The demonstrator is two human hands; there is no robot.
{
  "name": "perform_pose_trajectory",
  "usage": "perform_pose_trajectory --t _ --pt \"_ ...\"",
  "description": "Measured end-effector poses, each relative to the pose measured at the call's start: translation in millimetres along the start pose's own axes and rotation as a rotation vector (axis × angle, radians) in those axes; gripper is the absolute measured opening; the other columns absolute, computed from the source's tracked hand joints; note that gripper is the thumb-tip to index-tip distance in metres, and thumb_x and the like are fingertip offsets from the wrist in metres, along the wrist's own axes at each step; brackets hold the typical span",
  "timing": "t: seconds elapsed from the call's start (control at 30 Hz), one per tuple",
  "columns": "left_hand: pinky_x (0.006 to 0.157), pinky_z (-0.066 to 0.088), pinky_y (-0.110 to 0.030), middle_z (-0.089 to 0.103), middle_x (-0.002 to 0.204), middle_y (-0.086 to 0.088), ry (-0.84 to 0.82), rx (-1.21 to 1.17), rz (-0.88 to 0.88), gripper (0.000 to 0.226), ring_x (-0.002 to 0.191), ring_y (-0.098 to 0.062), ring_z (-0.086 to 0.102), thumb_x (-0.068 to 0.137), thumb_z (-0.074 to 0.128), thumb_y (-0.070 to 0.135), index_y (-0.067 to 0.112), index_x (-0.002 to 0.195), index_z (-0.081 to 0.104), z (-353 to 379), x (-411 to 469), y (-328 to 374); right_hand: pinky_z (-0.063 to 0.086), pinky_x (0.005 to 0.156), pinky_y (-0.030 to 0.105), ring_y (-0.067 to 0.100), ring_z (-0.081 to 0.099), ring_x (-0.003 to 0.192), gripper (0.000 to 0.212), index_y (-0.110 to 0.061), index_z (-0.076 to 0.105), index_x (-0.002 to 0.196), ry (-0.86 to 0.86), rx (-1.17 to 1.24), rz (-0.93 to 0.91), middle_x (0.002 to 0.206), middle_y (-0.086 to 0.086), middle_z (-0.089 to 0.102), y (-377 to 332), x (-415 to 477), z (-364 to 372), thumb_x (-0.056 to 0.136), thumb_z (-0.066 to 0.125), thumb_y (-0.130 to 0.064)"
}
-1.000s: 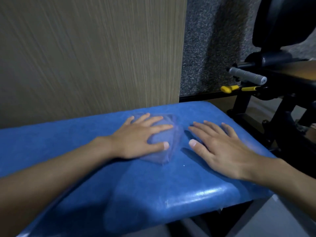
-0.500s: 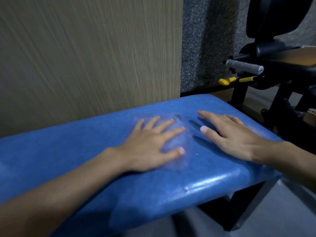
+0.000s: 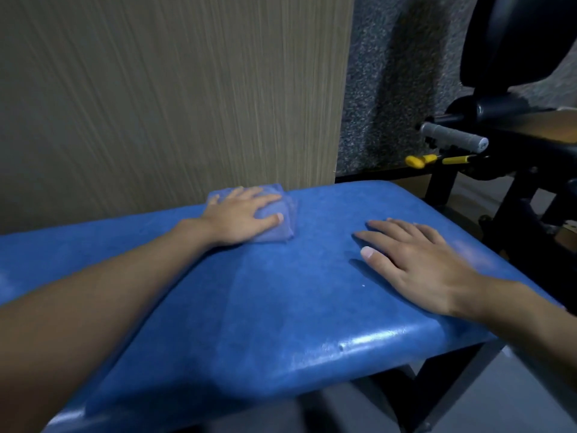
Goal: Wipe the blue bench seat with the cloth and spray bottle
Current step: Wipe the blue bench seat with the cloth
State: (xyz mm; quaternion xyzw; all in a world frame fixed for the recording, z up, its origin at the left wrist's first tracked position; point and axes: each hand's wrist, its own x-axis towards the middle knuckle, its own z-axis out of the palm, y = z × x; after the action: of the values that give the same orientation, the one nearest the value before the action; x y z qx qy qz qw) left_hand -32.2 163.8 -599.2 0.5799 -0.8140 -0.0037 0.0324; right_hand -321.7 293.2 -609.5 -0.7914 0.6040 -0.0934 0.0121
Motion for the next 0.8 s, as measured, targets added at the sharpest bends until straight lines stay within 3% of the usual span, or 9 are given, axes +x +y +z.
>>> perform_pose_trajectory --t 0.1,0.2,0.37,0.43,0.5,0.63,0.8 --pt "0.113 0.013 -0.061 0.020 0.161 0.015 -0.018 0.029 -0.084 0.065 0.147 -0.022 0.017 0.086 0.020 0.076 0.052 0.146 0.024 5.3 11.6 -9.3 0.007 0.118 0.037 0.007 0.010 0.144 0.084 -0.045 0.029 0.144 0.010 -0.017 -0.003 0.155 -0.018 0.023 0.5 1.4 2.6 0.076 -0.010 -0.074" --pt "0.116 0.006 -0.059 0.012 0.163 0.013 -0.046 0.016 -0.042 0.061 0.150 -0.023 0.006 0.091 0.023 0.072 0.051 0.149 0.020 5.6 -11.8 15.2 0.009 0.117 0.038 0.007 0.013 0.143 0.082 -0.043 0.026 0.145 0.018 -0.011 -0.004 0.153 -0.017 0.026 1.1 2.4 3.6 0.077 -0.008 -0.074" --pt "0.118 0.000 -0.056 0.000 0.164 0.015 -0.094 0.082 0.311 0.076 0.151 -0.021 -0.004 0.079 0.010 0.080 0.053 0.150 0.004 -1.8 -99.8 86.9 0.011 0.114 0.034 0.009 0.024 0.141 0.081 -0.038 0.015 0.150 0.070 0.099 0.031 0.151 -0.010 0.036 2.8 0.9 2.6 0.078 -0.002 -0.071" --pt "0.119 -0.002 -0.056 -0.001 0.164 0.015 -0.070 0.089 0.478 0.075 0.151 -0.022 -0.007 0.080 0.013 0.076 0.052 0.150 0.003 -1.8 -130.6 106.7 0.013 0.114 0.036 0.010 0.028 0.140 0.082 -0.037 0.018 0.149 0.083 0.164 0.039 0.149 -0.009 0.041 2.5 0.4 1.2 0.078 0.000 -0.071" --pt "0.119 -0.002 -0.055 0.000 0.164 0.016 -0.045 0.075 0.527 0.070 0.151 -0.020 -0.007 0.084 0.019 0.074 0.053 0.149 0.005 -2.0 -138.6 106.9 0.014 0.115 0.040 0.012 0.030 0.140 0.078 -0.035 0.021 0.149 0.099 0.197 0.048 0.148 -0.007 0.043 1.1 1.0 -1.9 0.081 0.003 -0.070" --pt "0.120 -0.002 -0.050 0.000 0.163 0.020 -0.052 0.042 0.426 0.071 0.151 -0.014 -0.007 0.079 0.017 0.078 0.058 0.147 0.007 -0.9 -112.7 81.4 0.012 0.118 0.045 0.010 0.027 0.141 0.081 -0.036 0.023 0.148 0.083 0.150 0.013 0.150 -0.009 0.039 -11.0 -0.2 -4.8 0.080 -0.002 -0.071" --pt "0.118 0.013 -0.053 0.016 0.162 0.017 0.005 -0.001 0.103 0.080 0.149 -0.013 0.011 0.070 0.010 0.083 0.059 0.145 0.020 1.4 -48.4 -1.4 0.007 0.118 0.043 0.008 0.010 0.146 0.085 -0.045 0.018 0.147 -0.021 0.004 -0.007 0.157 -0.019 0.020 -18.0 -1.1 3.8 0.073 -0.012 -0.074"
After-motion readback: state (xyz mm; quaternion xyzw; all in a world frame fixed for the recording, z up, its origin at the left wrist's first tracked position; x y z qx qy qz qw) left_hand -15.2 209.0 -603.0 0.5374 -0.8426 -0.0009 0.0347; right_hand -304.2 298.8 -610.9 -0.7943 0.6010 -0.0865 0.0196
